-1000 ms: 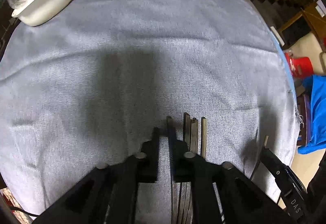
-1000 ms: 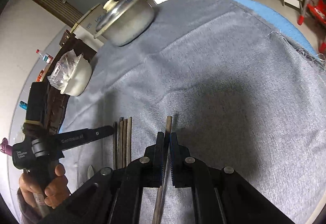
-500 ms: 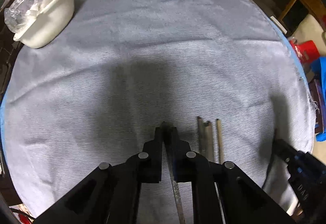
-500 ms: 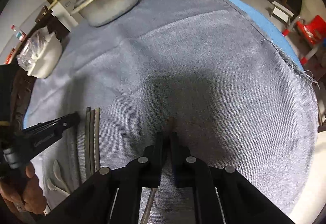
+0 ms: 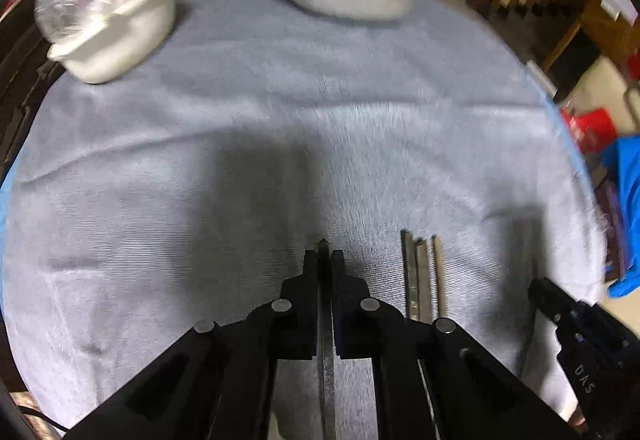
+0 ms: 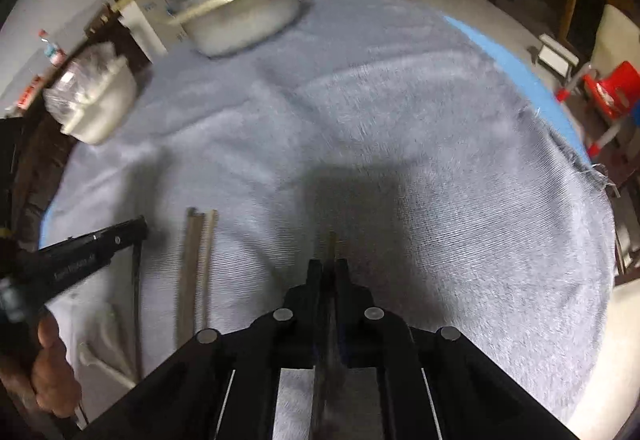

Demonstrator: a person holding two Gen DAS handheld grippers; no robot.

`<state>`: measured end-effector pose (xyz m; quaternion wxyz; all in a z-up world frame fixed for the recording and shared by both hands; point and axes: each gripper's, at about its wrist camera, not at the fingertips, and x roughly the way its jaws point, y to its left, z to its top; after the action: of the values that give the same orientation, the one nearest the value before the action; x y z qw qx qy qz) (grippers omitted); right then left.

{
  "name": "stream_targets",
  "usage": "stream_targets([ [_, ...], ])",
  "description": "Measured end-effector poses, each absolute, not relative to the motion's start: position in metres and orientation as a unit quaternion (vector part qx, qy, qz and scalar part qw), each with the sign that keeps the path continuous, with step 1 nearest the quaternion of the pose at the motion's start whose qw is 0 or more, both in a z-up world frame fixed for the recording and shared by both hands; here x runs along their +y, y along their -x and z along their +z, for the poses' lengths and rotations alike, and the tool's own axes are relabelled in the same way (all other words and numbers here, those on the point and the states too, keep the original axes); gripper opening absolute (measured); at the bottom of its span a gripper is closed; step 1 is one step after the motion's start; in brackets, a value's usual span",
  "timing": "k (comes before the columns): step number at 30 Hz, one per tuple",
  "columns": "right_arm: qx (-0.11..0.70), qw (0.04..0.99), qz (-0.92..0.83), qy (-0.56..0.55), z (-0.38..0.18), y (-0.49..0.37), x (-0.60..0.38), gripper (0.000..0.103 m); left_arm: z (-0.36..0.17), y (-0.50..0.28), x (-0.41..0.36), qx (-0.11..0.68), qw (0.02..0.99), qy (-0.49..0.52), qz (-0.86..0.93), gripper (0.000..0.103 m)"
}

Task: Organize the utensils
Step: 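Lift the chopstick upright with the right gripper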

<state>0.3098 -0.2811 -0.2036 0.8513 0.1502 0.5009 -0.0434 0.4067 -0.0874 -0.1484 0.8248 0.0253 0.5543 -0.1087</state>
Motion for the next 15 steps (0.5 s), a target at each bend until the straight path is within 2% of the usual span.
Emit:
stream_targets([
  [8, 0.361, 0.917, -0.004, -0.173, -0.132, -0.245, -0.268, 0.006, -0.040, -0.334, -0.040, 0.423, 0.895, 0.022, -0.139, 0.006],
  [14, 0.256, 0.951, -0.008, -0.174, -0.093, -0.182, -0.245, 0.006, 0.002, -0.255, -0.031, 0.338, 0.929, 0.030, -0.149, 0.006],
  [15, 0.242, 0.955, -0.012, -0.171, -0.089, -0.172, -0.242, 0.006, -0.003, -0.240, -0.023, 0.328, 0.932, 0.035, -0.152, 0.006],
])
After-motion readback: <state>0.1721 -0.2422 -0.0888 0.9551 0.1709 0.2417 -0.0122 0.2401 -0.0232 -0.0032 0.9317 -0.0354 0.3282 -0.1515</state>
